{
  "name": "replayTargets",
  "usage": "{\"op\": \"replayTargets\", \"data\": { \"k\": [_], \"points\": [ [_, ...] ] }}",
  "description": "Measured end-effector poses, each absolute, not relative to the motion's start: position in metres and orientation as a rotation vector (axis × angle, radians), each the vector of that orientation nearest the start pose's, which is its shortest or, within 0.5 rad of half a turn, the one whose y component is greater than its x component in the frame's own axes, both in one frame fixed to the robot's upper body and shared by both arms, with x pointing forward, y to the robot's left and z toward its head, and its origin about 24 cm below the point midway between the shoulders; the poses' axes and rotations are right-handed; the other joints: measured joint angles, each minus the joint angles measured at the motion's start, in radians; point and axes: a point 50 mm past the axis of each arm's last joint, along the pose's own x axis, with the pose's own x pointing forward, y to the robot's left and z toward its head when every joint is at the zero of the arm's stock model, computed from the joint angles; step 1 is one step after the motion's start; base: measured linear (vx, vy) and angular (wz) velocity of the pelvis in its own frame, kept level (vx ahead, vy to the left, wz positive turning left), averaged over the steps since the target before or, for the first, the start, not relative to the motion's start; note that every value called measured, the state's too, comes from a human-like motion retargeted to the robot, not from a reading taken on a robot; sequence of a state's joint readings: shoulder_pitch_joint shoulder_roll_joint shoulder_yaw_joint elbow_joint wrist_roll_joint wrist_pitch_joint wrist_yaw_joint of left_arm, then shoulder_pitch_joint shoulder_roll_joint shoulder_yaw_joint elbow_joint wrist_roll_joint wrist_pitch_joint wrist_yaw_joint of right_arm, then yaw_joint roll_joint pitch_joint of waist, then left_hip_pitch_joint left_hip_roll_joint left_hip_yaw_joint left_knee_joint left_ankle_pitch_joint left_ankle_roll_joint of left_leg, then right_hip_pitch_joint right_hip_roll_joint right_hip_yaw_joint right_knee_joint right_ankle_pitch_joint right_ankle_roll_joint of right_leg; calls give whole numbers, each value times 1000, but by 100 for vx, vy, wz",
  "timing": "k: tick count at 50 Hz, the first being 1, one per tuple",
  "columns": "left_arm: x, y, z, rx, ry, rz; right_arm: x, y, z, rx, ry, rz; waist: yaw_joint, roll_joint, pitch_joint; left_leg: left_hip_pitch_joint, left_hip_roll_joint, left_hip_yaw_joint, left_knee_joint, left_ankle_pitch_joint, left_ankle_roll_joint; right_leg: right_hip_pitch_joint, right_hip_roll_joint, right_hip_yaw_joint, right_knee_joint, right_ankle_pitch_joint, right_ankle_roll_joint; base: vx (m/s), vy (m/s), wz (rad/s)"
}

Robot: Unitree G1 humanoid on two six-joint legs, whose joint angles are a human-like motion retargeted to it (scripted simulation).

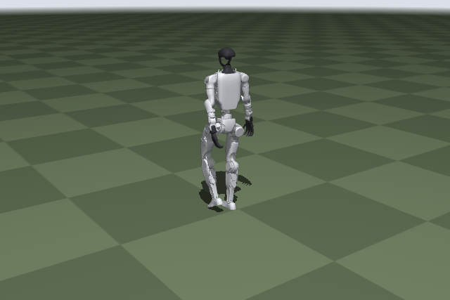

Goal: Walk run

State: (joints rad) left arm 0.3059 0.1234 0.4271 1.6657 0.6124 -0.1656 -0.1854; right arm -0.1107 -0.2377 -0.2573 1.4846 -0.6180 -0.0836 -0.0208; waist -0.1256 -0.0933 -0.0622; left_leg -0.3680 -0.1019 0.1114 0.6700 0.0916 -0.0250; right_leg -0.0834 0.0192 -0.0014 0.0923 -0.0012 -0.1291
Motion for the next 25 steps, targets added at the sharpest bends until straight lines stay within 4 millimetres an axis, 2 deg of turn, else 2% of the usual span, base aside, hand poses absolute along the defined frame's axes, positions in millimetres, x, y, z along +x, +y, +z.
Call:
{"op": "replayTargets", "data": {
  "k": [3, 5, 7, 8, 10, 12, 15, 17, 20, 23, 25],
  "points": [
    [-127, 173, -157, -84, 1821, -174, 105, -255, -155, -535, 1235, 40, 38, 28, 22, -15, -21, 0, -286, -13, 54, 58, 62, -8, -11, -30, -20, 66, -17, -30],
    [-126, 171, -158, -103, 1821, -162, 114, -257, -152, -532, 1206, 25, 43, 47, 33, -14, -22, 71, -453, -59, 89, 101, 100, -20, -19, -53, -32, 65, -15, 4],
    [-123, 170, -159, -109, 1810, -159, 116, -258, -151, -524, 1197, 18, 49, 46, 34, -16, -74, 74, -577, -139, 93, 140, 107, -55, -26, -70, -35, 87, -17, 9],
    [-120, 170, -160, -109, 1804, -161, 115, -258, -151, -519, 1199, 18, 46, 45, 31, -14, -89, 95, -624, -171, 71, 156, 112, -68, -26, -78, -33, 81, -14, 8],
    [-115, 170, -161, -105, 1792, -173, 108, -256, -154, -508, 1221, 24, 55, 34, 23, -12, -96, 142, -661, -201, 80, 179, 114, -70, -13, -77, -28, 80, -13, -15],
    [-107, 172, -164, -89, 1771, -188, 95, -251, -158, -493, 1263, 44, 81, 30, 10, -2, -83, 146, -620, -172, 104, 194, 121, -65, 10, -50, -14, 79, -13, -53],
    [-96, 177, -166, -57, 1730, -182, 67, -241, -166, -471, 1358, 107, 128, 4, -16, 6, -69, 158, -576, -107, 201, 213, 86, -98, 59, 59, 27, 87, -13, -84],
    [-92, 184, -167, -40, 1713, -153, 41, -232, -171, -461, 1440, 167, 145, 1, -37, 21, -87, 48, -568, -73, 220, 215, 74, -112, 120, 210, 75, 110, -9, -65],
    [-81, 196, -168, -14, 1699, -90, 2, -218, -175, -459, 1551, 263, 119, 11, -65, 26, -59, -12, -495, -128, 225, 156, 79, -104, 308, 463, 179, 94, -6, -15],
    [-48, 213, -170, 17, 1634, -56, -21, -214, -175, -472, 1622, 314, 70, -2, -34, 103, -72, 33, -447, -204, 237, 10, 101, -38, 703, 525, 246, 83, -7, 38],
    [-18, 222, -172, 38, 1565, -45, -32, -209, -174, -473, 1657, 342, 76, 50, -27, 146, -12, 8, -468, -225, 219, -45, 167, -8, 720, 525, 249, 59, -3, -6]
  ]
}}
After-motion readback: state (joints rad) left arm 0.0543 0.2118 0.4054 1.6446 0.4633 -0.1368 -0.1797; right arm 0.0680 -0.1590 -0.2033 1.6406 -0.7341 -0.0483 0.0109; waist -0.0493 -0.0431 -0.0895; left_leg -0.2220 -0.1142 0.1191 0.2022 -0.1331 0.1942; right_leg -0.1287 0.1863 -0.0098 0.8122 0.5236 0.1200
